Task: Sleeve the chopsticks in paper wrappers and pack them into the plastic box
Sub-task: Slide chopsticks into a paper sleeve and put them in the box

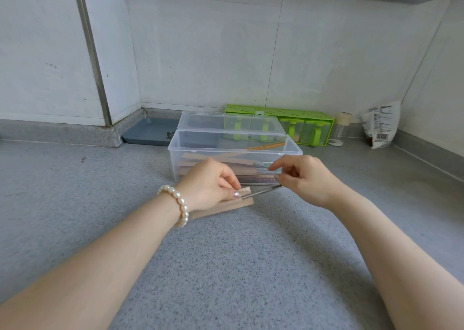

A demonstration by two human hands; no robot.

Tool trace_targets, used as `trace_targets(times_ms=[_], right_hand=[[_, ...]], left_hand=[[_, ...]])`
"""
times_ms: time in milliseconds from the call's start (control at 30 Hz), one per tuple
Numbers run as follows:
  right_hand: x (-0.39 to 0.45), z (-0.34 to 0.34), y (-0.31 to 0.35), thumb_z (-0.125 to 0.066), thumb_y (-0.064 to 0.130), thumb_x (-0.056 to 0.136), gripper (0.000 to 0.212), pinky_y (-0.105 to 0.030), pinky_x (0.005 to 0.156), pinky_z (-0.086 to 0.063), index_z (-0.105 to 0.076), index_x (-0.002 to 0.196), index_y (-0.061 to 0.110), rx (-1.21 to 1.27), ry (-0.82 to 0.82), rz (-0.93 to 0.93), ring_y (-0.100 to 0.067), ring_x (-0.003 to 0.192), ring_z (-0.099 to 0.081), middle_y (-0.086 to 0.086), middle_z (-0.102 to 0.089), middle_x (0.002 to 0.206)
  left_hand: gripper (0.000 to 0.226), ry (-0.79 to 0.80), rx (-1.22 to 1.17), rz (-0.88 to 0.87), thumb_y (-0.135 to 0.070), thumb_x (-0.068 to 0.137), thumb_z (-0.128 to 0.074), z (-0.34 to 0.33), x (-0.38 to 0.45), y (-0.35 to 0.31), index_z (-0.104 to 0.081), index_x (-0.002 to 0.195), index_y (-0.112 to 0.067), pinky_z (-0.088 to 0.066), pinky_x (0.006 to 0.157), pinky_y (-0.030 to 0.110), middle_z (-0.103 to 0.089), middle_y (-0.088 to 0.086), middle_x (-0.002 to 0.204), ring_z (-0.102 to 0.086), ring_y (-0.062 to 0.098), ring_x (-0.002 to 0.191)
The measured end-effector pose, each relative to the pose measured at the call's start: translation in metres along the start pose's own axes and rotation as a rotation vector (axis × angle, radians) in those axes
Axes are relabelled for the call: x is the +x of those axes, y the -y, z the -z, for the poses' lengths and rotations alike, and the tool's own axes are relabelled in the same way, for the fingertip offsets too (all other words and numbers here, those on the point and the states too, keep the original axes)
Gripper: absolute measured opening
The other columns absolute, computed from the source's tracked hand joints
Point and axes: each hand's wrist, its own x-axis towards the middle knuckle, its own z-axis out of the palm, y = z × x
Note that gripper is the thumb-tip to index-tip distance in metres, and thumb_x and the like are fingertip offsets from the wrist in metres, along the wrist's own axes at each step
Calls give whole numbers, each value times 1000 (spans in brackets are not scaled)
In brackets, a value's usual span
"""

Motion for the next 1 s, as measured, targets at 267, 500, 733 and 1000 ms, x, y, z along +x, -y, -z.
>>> trace_targets(times_ms=[267, 500, 733, 1000], right_hand=[[-4, 2, 9, -48, 5, 89, 28, -32, 70, -48, -64, 103, 21, 156, 57, -44, -14, 64, -54, 1, -55, 66], [-5, -16, 27, -44, 11, 96, 23, -36, 79, -50, -62, 98, 25, 252, 159, -32, -18, 71, -61, -6, -63, 77], [-2, 21, -3, -57, 43, 88, 39, -26, 57, -41, -69, 73, 10, 194, -71, -374, -14, 52, -53, -2, -63, 59], [-2, 13, -3, -62, 31, 87, 34, -26, 54, -38, -66, 67, 4, 365, 148, -415, -15, 47, -46, -2, -56, 47]], left_hand=[[3, 90, -5, 18, -16, 85, -65, 0, 0, -1, -65, 82, -16, -53, 81, 30, -74, 1, 72, -70, 8, 74], [10, 54, -62, 18, -16, 88, -61, -6, -3, -4, -59, 79, -18, -58, 71, 31, -73, 6, 72, -71, 12, 64], [9, -34, 2, -14, -16, 86, -64, -1, -1, -2, -63, 79, -20, -53, 76, 26, -72, -3, 72, -67, 5, 70], [6, -22, -32, -13, -17, 86, -63, 1, -2, -3, -64, 81, -19, -54, 76, 30, -73, -1, 71, -67, 5, 67]])
